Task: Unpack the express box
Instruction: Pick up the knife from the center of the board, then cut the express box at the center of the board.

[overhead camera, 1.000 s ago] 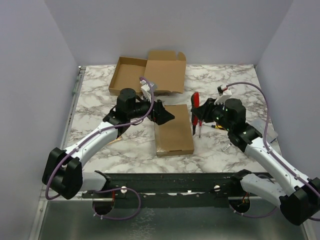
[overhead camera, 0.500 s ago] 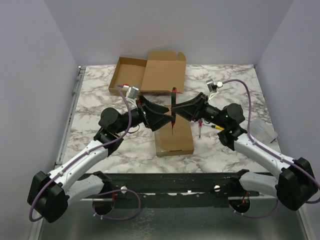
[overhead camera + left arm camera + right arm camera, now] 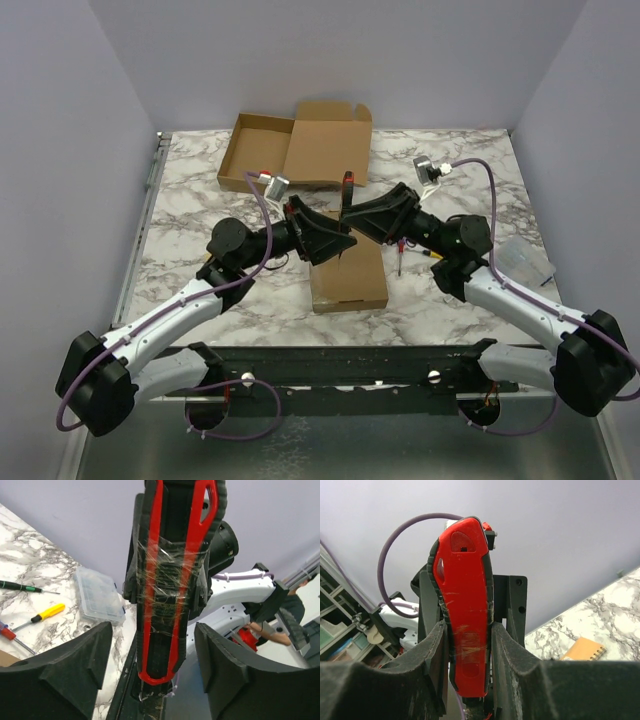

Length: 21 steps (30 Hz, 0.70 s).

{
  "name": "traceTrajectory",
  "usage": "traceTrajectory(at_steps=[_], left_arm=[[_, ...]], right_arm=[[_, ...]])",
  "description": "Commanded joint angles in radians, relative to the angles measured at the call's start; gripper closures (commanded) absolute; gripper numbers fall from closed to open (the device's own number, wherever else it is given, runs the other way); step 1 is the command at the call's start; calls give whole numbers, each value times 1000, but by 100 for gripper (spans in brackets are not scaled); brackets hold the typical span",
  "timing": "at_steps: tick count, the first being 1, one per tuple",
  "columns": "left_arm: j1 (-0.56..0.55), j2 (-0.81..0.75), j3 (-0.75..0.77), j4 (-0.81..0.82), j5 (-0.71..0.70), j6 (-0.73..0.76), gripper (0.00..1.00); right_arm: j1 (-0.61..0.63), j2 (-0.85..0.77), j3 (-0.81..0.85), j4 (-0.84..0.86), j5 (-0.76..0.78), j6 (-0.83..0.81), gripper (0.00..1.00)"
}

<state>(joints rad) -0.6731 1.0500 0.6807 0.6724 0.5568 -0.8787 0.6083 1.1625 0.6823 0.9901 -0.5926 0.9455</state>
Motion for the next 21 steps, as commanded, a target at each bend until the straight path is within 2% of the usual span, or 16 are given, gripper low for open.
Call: traceTrajectory(at_steps=[1, 3, 6, 8, 10, 12, 14, 16, 18, 21], left_arm=[[-36, 26, 40, 39, 2, 25, 37], [-38, 38, 55, 39, 18, 40, 53], [-38, 28, 74, 14, 12, 95, 88], [-39, 11, 111, -106, -1, 187, 99], [-38, -7, 165, -304, -59, 342, 100], [-38, -23, 214, -473, -136, 537, 100], [-39, -30, 257, -602, -223, 670, 100], [-39, -39, 274, -666, -279, 775, 100], [-40, -51, 270, -698, -311, 857, 100], [-40, -53, 262, -733, -338, 937, 100]], right_arm=[[15, 2, 42, 73, 30, 17, 100], [21, 7, 59, 52, 27, 6, 100], [33, -2, 78, -30, 43, -9, 100], [41, -30, 80, -125, 74, -12, 98], [46, -70, 96, -282, 111, -32, 90], [52, -110, 135, -500, 176, -67, 66], [53, -126, 215, -784, 274, -91, 39], [53, -116, 300, -1009, 342, -129, 21], [53, -84, 403, -1175, 385, -157, 15], [56, -17, 548, -1381, 429, -180, 14]])
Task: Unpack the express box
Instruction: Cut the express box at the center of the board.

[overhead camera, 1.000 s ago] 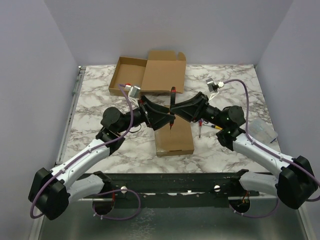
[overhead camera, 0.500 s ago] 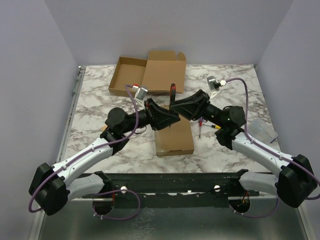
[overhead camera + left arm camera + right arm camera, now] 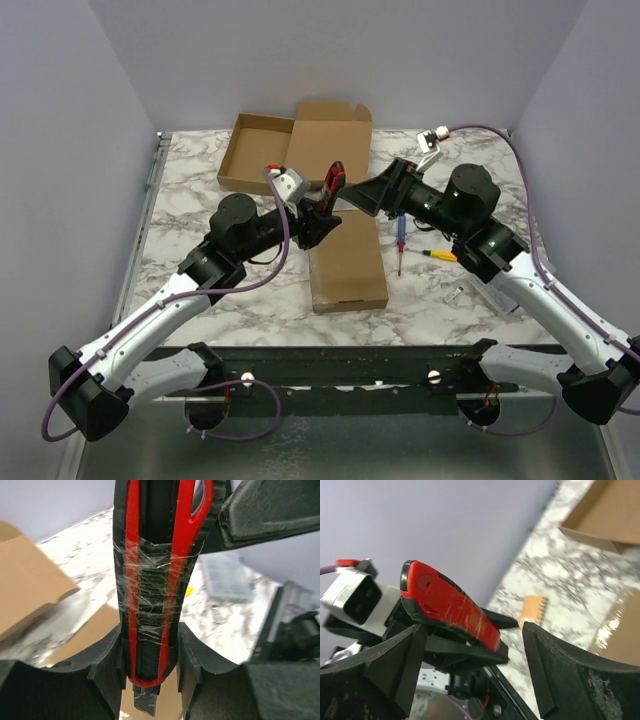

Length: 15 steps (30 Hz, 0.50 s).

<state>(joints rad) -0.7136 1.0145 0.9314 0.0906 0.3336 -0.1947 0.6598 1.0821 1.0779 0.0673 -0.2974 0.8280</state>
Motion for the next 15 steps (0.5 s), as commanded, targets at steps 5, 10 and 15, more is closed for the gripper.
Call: traceTrajectory(at_steps=[5, 10, 15], left_arm=[[0, 1, -8, -174, -80, 321, 100], [1, 51, -3, -205, -66, 349, 100], [0, 66, -10, -223, -75, 359, 100]], right_arm=[[13, 124, 248, -561, 159, -123, 19], [63, 182, 317, -599, 181, -180, 20], [104, 229, 344, -617, 193, -181, 22]])
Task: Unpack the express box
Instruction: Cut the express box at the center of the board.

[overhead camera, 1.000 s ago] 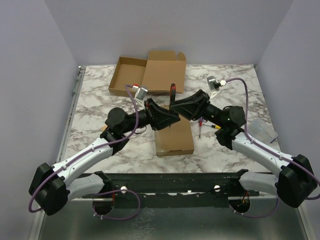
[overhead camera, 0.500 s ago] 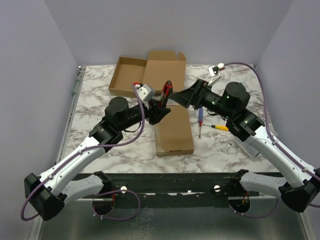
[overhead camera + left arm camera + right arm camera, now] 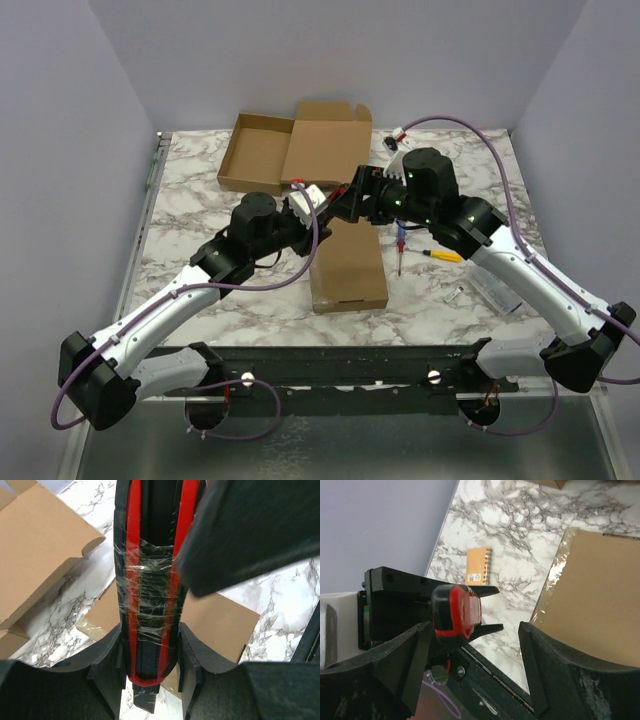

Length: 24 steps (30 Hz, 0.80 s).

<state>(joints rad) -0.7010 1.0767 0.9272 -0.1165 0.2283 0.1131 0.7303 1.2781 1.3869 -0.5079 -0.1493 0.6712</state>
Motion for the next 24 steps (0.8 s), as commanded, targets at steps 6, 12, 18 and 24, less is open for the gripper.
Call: traceTrajectory(at_steps=[6, 12, 18, 24], left_arm=[[-12, -13, -20, -15, 97, 70, 100], [-11, 2, -38, -12, 127, 96, 100], [-12, 14, -52, -12, 149, 104, 100], [-12, 32, -54, -6, 121, 94, 99]], right_arm=[[42, 43, -20, 25, 103, 64, 35], [43, 112, 1, -11, 75, 80, 43], [43, 126, -58, 26, 57, 104, 51], [40, 165, -76, -15, 80, 209, 100]])
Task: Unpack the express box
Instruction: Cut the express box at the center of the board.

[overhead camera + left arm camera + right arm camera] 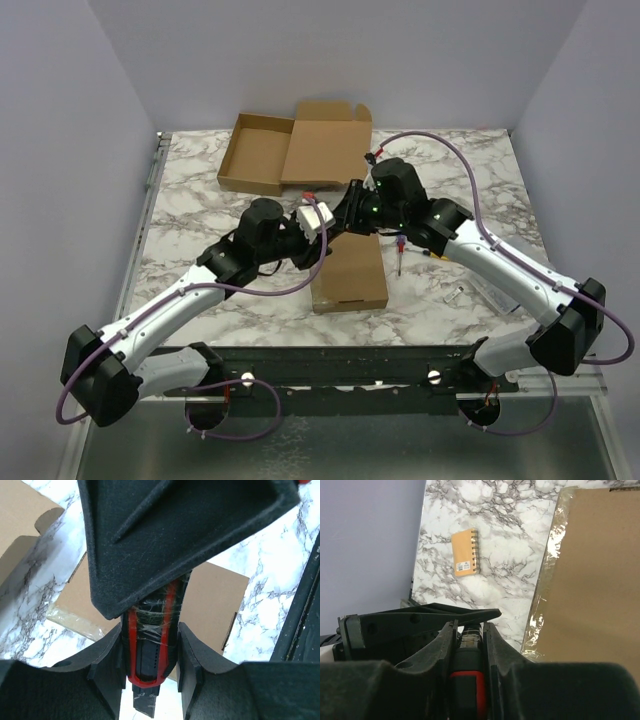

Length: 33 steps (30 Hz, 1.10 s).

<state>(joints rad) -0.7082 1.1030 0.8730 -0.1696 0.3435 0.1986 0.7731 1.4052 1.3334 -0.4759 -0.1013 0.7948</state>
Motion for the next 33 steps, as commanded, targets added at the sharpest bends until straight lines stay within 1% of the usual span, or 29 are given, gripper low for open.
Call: traceTrajectory(at_steps=[1, 3, 4, 6, 8, 10, 12, 15, 16, 17, 19, 22, 23, 24, 25, 27, 29, 31, 33], left_arm=[[-5, 13, 0, 51, -2, -2, 90], [-5, 20, -7, 70, -28, -44, 57], [-5, 19, -12, 81, -48, -67, 44], [-4, 9, -17, 93, -81, -106, 29], [2, -16, -29, 129, -124, -167, 17], [27, -35, -23, 144, -143, -258, 10], [81, -46, -12, 161, -110, -354, 7], [255, -28, -10, 196, -30, -537, 8], [315, -6, -9, 195, -17, -630, 8], [368, 25, -9, 196, 6, -692, 8], [425, 115, -7, 225, 78, -780, 12], [429, 279, 30, 229, 147, -822, 21], [429, 326, 37, 229, 171, -841, 28], [429, 362, 33, 232, 176, -859, 31], [422, 380, 9, 255, 172, -883, 31], [400, 370, -84, 356, 149, -935, 30], [356, 343, -180, 440, 102, -969, 27], [284, 326, -244, 468, 32, -995, 25], [192, 315, -312, 535, -27, -1053, 25]], right_arm=[[-3, 35, -32, -47, 29, 81, 100], [-4, 3, -82, -15, 43, 95, 100], [-6, -23, -124, 31, 49, 109, 100], [-6, -87, -208, 151, 83, 92, 100], [-9, -128, -262, 217, 179, 73, 100], [-14, -137, -285, 249, 265, 14, 100], [-14, -135, -295, 275, 316, -71, 100], [-14, -156, -329, 355, 326, -145, 100], [-14, -167, -339, 378, 337, -167, 100], [-14, -175, -347, 392, 346, -195, 100], [-14, -178, -336, 374, 387, -240, 100], [-14, -168, -292, 300, 461, -276, 100], [-14, -169, -287, 280, 493, -282, 100], [-14, -172, -286, 271, 521, -300, 100], [-14, -177, -280, 254, 554, -316, 100], [-14, -197, -278, 211, 633, -335, 100], [-14, -231, -303, 230, 657, -388, 100], [-15, -260, -324, 255, 651, -429, 100], [-16, -274, -329, 264, 644, -452, 100]])
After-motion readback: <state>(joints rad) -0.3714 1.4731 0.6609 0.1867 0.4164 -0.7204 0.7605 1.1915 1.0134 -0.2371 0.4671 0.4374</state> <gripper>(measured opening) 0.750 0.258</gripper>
